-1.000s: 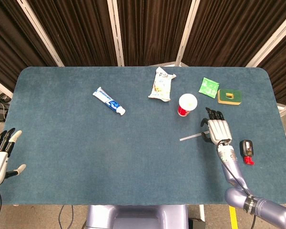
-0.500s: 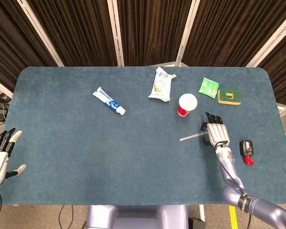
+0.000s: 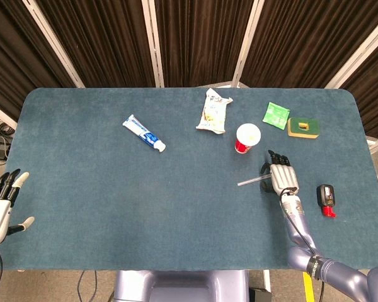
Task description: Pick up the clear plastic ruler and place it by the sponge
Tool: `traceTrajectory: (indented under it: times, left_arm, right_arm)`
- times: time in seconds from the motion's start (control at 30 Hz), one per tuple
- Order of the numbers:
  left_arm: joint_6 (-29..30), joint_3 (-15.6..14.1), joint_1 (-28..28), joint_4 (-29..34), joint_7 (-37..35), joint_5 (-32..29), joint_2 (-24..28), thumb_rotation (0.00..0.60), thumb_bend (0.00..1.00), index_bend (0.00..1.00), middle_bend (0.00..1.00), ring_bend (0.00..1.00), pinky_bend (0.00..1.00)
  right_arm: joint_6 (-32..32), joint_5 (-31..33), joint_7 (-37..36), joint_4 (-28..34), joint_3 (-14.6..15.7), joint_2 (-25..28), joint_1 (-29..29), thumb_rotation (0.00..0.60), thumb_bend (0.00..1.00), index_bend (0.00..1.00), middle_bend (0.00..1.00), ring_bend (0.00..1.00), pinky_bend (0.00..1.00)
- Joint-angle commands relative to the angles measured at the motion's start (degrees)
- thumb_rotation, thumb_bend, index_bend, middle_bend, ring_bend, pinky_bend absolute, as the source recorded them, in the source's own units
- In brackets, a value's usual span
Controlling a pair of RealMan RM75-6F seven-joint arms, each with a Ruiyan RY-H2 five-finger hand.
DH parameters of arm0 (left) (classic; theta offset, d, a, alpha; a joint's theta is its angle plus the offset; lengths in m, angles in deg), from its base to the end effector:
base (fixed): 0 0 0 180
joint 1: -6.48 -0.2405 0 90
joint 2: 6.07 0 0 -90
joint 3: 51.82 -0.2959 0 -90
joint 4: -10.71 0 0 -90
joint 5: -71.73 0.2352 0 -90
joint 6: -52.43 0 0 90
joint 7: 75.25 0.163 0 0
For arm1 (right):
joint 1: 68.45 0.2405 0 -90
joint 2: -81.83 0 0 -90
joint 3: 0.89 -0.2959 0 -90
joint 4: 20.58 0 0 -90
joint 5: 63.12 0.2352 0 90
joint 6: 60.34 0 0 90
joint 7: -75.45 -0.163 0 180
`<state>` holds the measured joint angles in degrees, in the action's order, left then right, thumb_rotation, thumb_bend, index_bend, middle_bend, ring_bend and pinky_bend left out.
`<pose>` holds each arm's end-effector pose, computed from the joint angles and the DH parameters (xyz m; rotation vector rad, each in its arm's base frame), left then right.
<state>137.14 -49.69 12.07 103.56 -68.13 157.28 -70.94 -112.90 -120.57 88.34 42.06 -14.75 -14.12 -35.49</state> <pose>-0.3534 0.2064 0.1450 -1.4313 -0.8338 -0.8245 -0.3145 -0.4058 -0.0423 1.4857 -1.1442 0.7230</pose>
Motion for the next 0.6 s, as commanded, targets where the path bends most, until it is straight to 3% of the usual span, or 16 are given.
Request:
traceTrajectory:
  times: [0.03, 0.6]
  left_arm:
    - [0.03, 0.01, 0.00, -0.01, -0.02, 0.02, -0.01, 0.600, 0.14, 0.00, 0.00, 0.00, 0.00]
    - [-0.10, 0.08, 0.07, -0.03, -0.25, -0.12, -0.01, 0.600, 0.14, 0.00, 0.00, 0.00, 0.00]
  right_arm:
    - [-0.11, -0.39, -0.51, -0.58, 0.03, -0.60, 0.17, 0.600, 0.35, 0.46, 0.00, 0.00, 0.00]
    - [0.41, -0.31, -1.11, -2.80, 0.03, -3.05, 0.67, 0.600, 0.36, 0.49, 0.03, 0.00, 0.00]
